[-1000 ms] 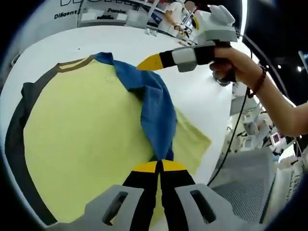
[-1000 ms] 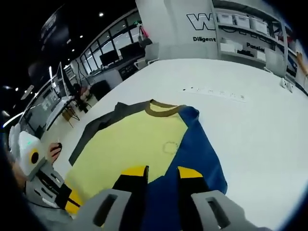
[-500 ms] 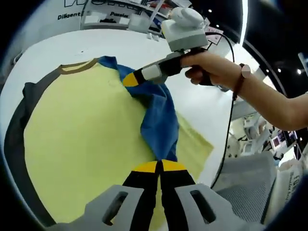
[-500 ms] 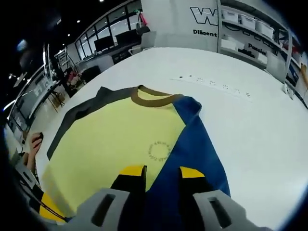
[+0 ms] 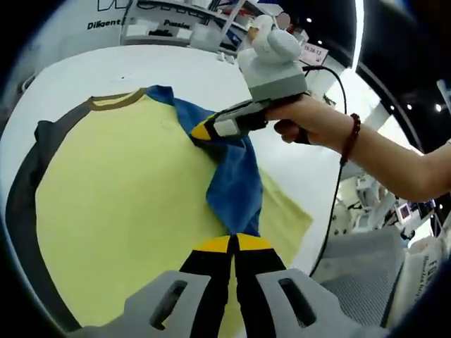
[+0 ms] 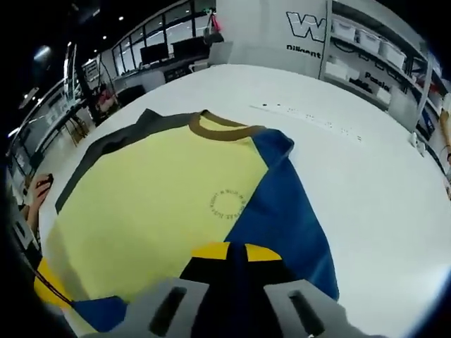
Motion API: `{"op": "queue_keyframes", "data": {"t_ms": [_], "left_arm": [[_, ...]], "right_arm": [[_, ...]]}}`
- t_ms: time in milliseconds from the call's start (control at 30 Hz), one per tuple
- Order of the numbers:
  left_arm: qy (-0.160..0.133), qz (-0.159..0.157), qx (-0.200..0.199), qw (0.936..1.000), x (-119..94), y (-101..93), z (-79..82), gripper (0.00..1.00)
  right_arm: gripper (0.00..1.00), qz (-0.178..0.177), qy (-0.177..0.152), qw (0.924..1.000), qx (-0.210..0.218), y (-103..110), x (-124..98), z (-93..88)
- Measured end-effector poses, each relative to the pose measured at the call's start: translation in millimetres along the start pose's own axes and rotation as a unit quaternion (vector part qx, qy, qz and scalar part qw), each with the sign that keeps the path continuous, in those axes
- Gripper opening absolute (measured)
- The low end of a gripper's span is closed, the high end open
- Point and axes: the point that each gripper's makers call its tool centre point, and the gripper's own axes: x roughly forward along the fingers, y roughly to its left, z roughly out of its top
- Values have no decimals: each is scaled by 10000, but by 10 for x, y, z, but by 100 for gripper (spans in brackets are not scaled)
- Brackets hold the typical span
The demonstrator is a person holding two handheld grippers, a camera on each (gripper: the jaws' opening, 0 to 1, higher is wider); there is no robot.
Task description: Fold the garment on the visible template until the final outline fits inside the template.
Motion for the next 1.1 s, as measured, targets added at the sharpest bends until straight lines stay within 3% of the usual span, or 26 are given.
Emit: {"op": "queue_keyframes", "data": {"t_ms": [133,233,267,567,767,800,933,1100], "left_arm": [[22,8,4,10000,1,2,-14,0],[18,6,-6,10000,1,3,-14,0],[9,9,-11,10000,-1,9,-7,0],[35,9,40,10000,1,16,24,0],[60,-9,37,10000,11,3,2,0],[62,-3,35,10000,10,5,-3,0],[54,1,-3,10000,11,12,-6,0],[-39,30,-31,10000,-21,23,46,0]], "right_arm": [[10,230,136,9987,444,93,-32,-5],[8,266,105,9983,502,102,-24,13],[7,57,159,9999,14,53,-11,-3],[4,-165,67,9998,-121,67,-7,-15],[0,-382,-6,9989,-287,-37,-12,-14],[0,-263,-39,9996,35,-9,-9,-15],[0,-141,-52,9999,77,-39,-12,-8],[0,-73,-167,9989,430,-109,-72,9]]}}
